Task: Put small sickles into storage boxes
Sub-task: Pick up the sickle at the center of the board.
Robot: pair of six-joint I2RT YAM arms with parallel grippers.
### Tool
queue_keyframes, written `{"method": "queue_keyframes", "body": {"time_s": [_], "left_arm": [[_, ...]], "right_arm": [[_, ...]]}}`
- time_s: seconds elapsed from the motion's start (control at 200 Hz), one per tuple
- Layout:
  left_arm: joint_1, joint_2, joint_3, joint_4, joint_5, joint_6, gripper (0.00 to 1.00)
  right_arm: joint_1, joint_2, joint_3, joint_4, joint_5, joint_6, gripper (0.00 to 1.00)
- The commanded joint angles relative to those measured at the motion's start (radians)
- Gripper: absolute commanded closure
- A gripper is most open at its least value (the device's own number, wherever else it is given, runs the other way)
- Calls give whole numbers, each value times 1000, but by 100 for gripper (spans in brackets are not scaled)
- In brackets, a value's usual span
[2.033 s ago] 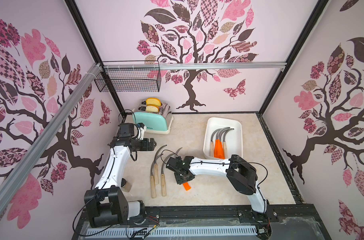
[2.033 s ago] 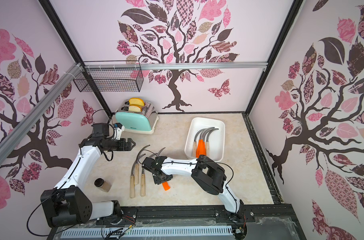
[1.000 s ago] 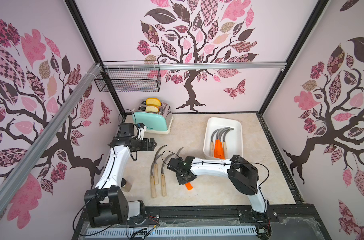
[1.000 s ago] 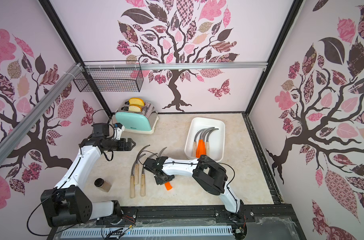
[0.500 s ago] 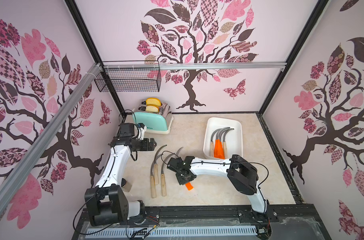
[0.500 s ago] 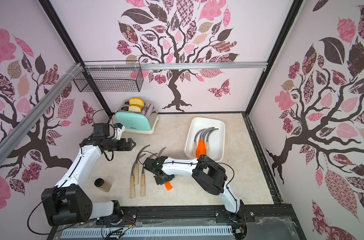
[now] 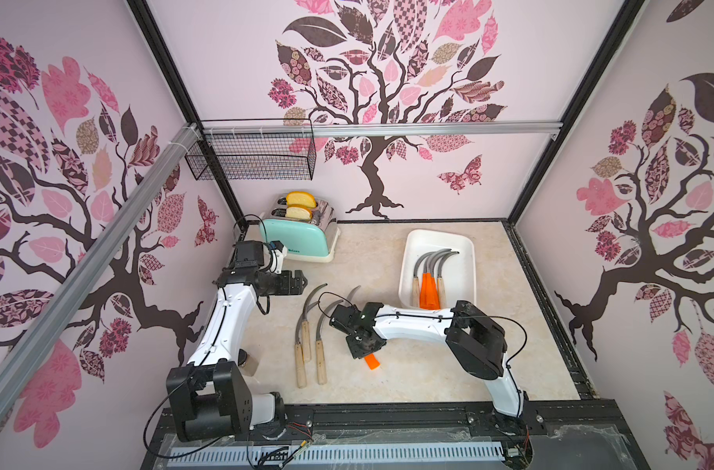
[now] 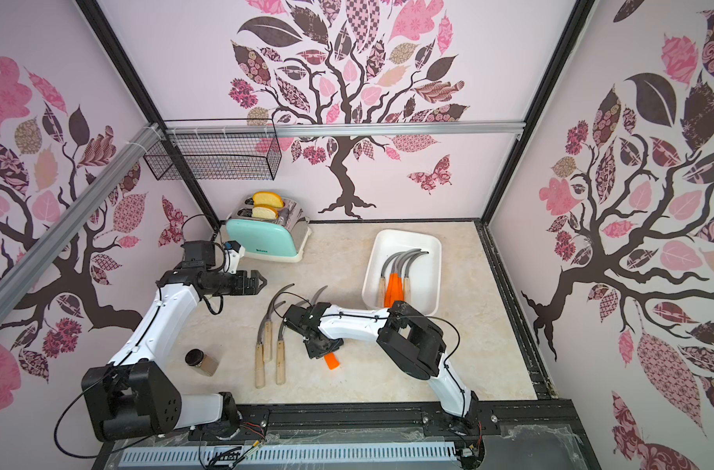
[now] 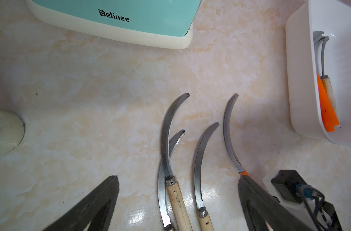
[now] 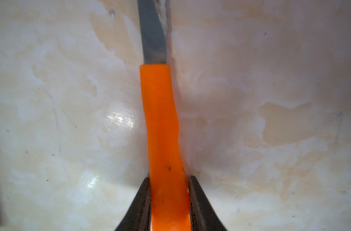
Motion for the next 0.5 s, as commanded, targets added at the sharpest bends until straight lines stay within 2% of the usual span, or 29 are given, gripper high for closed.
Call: {"method": "queue_keyframes", "body": {"time_s": [0.0,0.495], "left_arm": [[4,11,21,16,13,-7,3],[4,16,21,18,17,-11,3]], "right_arm": [[-11,-25,22,-22,15,-16,100],[-32,-62,52,-43,22,-49,100]]}}
